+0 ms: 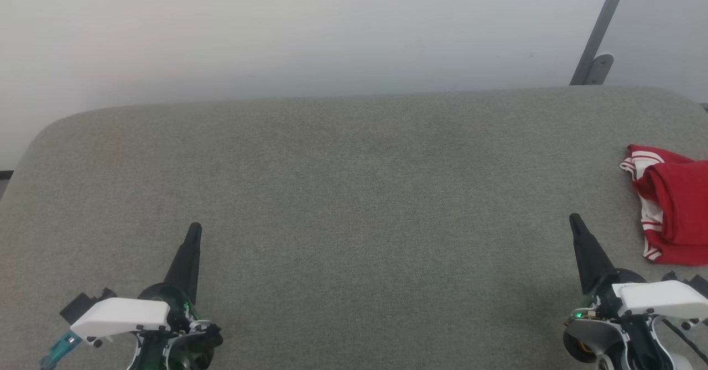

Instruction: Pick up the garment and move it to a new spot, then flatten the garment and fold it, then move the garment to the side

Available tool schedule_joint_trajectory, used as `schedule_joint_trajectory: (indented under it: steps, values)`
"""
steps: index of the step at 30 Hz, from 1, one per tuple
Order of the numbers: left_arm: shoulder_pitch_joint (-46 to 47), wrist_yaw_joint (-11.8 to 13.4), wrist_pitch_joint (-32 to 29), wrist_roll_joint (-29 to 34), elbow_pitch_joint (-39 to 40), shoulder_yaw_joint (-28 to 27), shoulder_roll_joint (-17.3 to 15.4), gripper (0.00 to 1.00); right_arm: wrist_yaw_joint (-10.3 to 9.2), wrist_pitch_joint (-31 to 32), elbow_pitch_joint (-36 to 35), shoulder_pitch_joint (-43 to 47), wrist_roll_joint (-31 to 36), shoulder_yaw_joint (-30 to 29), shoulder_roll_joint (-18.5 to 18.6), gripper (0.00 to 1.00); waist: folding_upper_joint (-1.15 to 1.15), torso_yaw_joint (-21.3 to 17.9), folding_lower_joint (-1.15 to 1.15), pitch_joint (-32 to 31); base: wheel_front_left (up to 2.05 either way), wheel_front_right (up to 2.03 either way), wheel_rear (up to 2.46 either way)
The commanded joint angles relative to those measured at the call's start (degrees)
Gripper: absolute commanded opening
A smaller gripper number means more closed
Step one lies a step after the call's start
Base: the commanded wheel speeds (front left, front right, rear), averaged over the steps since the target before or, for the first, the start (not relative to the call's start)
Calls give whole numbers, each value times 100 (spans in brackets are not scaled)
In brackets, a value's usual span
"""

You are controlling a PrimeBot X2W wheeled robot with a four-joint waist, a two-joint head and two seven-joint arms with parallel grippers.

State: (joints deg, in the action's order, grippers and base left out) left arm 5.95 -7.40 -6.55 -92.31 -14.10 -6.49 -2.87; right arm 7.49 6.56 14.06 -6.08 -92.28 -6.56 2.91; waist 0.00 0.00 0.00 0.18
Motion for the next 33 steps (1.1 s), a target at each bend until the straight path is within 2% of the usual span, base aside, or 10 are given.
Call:
schedule_joint_trajectory:
  steps: [1, 33]
  values:
    - [68, -17, -16, -19, 5, 0, 13, 0, 1, 14, -15, -27, -26, -4, -20, 0, 0, 0, 0, 0, 0, 0, 0]
    - [68, -17, -15, -20, 5, 0, 13, 0, 1, 13, -15, -27, -26, -3, -20, 0, 0, 0, 0, 0, 0, 0, 0]
